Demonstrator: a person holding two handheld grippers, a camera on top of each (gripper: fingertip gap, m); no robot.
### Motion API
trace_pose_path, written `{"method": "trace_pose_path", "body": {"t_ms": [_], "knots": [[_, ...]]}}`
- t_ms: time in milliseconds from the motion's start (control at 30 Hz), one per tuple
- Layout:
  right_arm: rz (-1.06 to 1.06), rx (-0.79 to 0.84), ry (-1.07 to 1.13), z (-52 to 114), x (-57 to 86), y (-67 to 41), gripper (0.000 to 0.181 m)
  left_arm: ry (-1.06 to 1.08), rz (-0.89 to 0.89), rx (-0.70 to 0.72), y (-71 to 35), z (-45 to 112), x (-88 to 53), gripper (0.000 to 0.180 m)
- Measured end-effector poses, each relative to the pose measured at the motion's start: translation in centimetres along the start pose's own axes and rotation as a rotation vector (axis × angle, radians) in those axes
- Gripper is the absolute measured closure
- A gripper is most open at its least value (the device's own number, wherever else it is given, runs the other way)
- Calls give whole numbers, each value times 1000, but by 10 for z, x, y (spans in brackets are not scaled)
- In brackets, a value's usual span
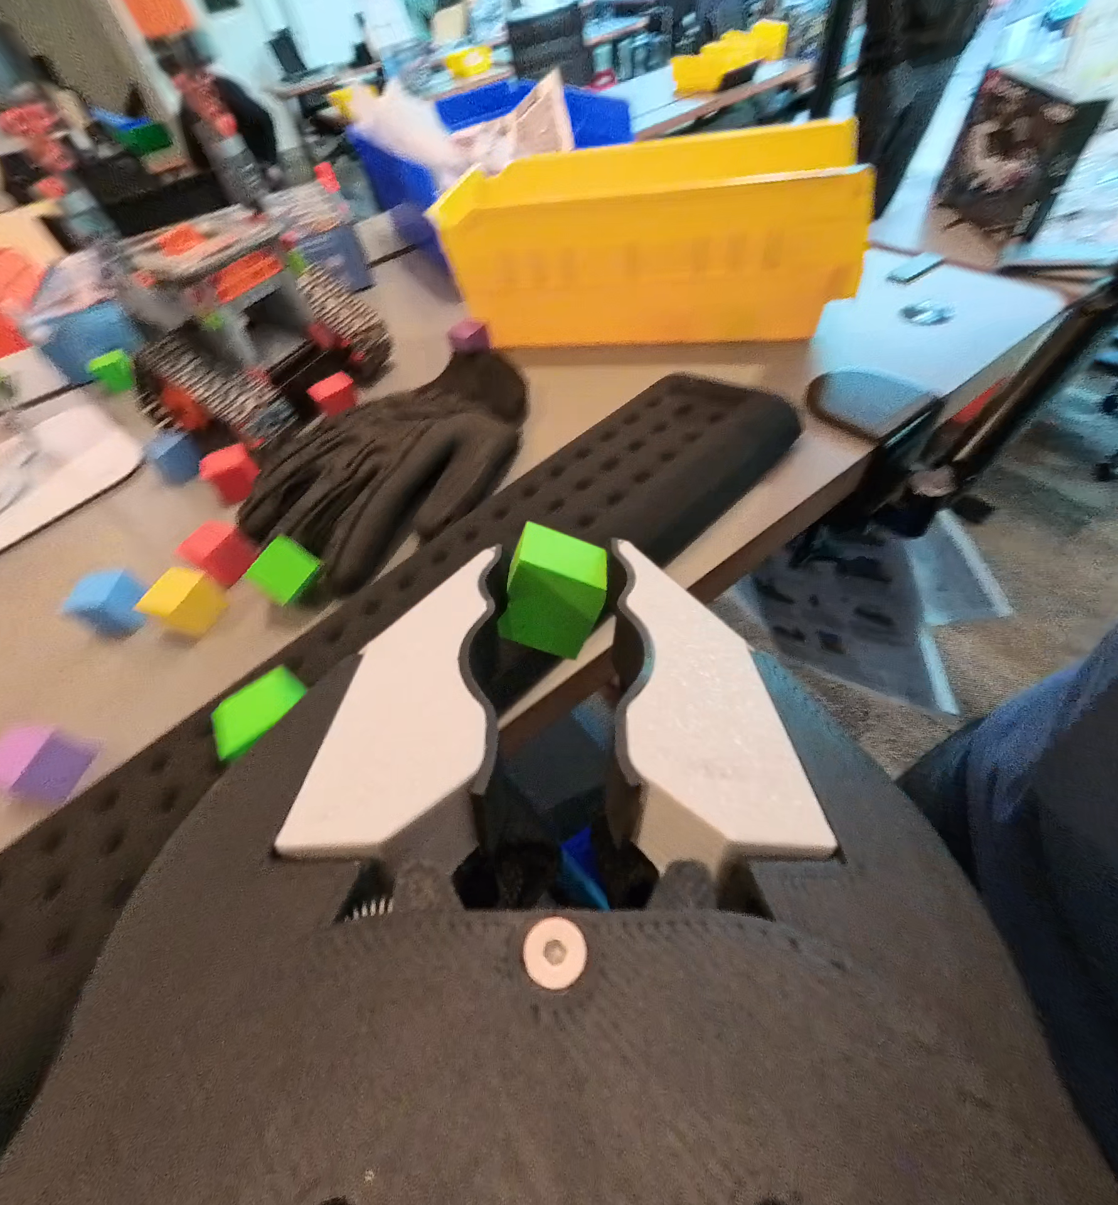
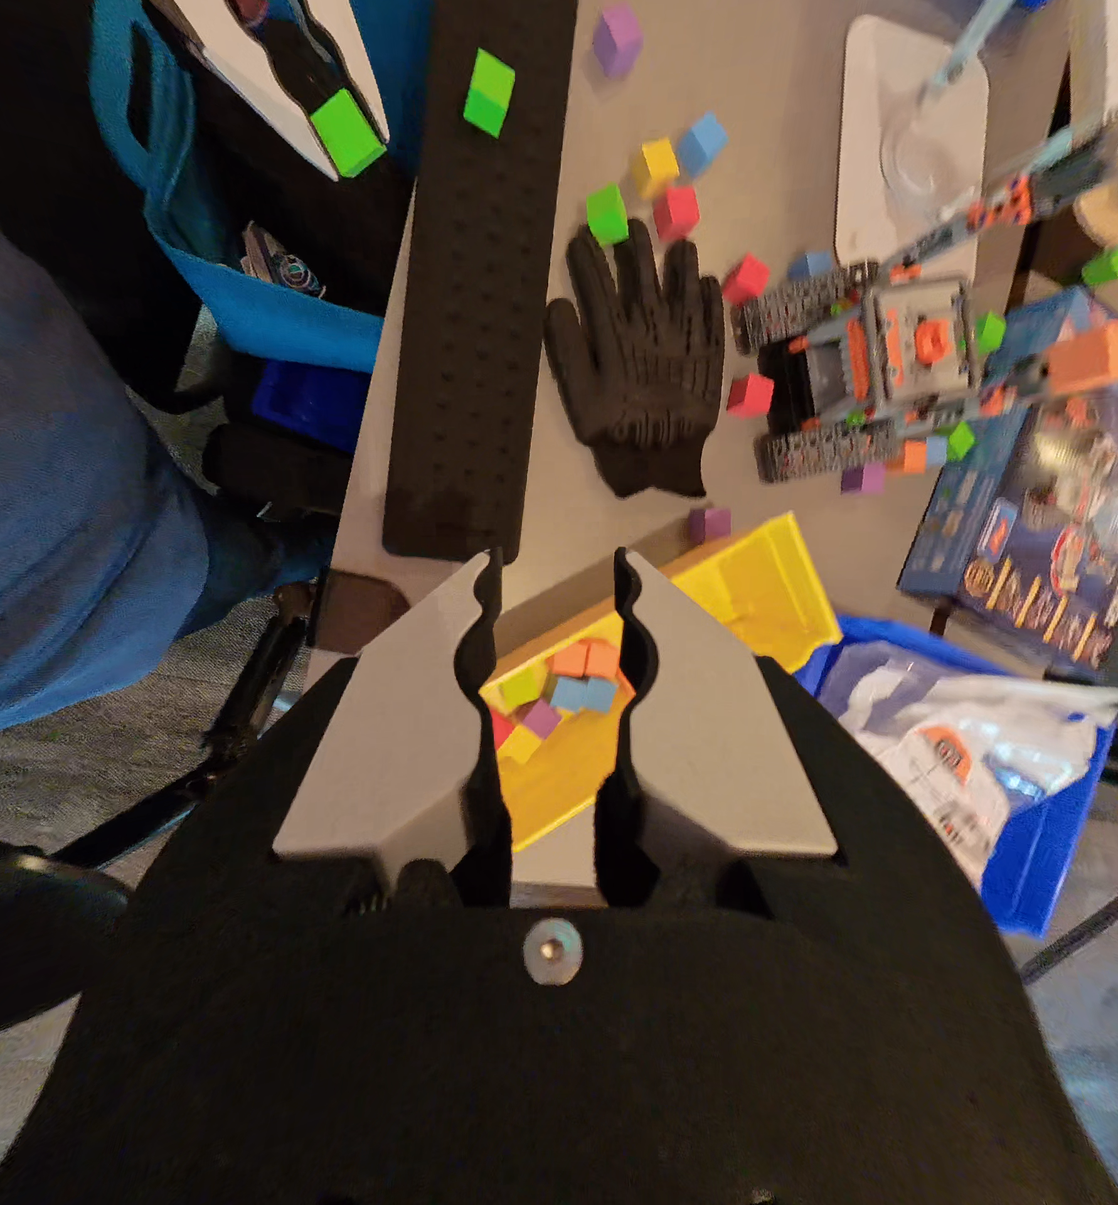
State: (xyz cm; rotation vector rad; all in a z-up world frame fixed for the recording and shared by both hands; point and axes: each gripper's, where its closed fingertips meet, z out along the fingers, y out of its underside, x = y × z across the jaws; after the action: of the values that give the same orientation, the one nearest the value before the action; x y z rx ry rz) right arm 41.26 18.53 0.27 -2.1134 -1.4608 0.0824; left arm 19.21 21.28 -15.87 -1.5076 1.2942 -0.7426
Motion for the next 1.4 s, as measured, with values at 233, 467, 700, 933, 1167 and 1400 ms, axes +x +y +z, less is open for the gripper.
{"method": "trace_pose_path", "body": {"t_ms": [233, 467, 700, 933, 1167, 1400], "knots": [[283, -126, 186, -12, -44, 106, 147, 197, 21, 124, -68, 68, 50, 151], [637, -59, 150, 31, -55, 218, 132, 233, 29, 111, -101, 121, 83, 151], [651, 150, -86, 93, -73, 211, 144, 139, -34, 104, -125, 159, 84, 151], [472, 325, -57, 81, -78, 181, 138, -21, -75, 104, -146, 170, 90, 151], [626, 420, 135, 61, -34, 231, 130, -110, -111, 79, -148, 167, 124, 151], [631, 436, -78, 94, -75, 193, 134, -113, -130, 108, -152, 160, 146, 152]]}}
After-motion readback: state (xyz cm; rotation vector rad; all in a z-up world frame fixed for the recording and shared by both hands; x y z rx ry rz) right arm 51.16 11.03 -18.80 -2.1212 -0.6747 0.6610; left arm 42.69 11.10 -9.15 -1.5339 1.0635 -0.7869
